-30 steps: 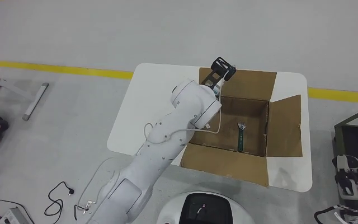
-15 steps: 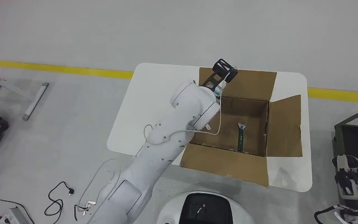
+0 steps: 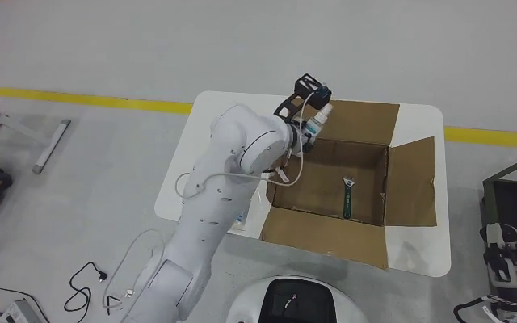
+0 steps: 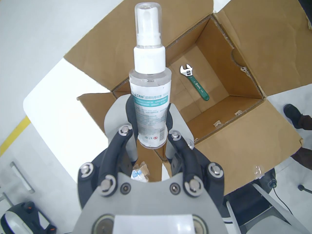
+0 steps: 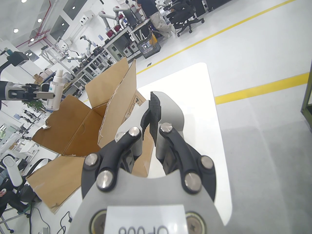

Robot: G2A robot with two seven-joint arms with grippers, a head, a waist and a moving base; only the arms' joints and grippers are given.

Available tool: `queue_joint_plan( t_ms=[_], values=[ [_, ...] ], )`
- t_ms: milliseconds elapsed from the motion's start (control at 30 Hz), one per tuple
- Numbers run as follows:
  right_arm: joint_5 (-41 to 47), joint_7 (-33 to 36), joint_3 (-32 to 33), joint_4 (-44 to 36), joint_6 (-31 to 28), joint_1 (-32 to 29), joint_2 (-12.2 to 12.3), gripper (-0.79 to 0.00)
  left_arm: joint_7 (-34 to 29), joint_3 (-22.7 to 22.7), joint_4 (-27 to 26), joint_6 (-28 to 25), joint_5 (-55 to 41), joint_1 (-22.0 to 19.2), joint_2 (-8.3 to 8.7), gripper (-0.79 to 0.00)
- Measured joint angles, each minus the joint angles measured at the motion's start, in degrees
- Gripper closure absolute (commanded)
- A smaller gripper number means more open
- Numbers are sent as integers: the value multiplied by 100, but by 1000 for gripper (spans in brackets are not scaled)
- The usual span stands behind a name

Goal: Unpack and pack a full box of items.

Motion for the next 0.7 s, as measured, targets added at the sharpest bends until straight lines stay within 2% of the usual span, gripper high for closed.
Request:
queue_joint_plan(
  t_ms=[167,500,700],
  values=[
    [0,0,0,0,0,0,0,0,0,-364,-66,73,43,87,308,0],
    [0,0,0,0,0,0,0,0,0,-638,-87,234,150,166,834,0],
    [0,0,0,0,0,0,0,0,0,-654,137,363,239,315,1140,0]
  ],
)
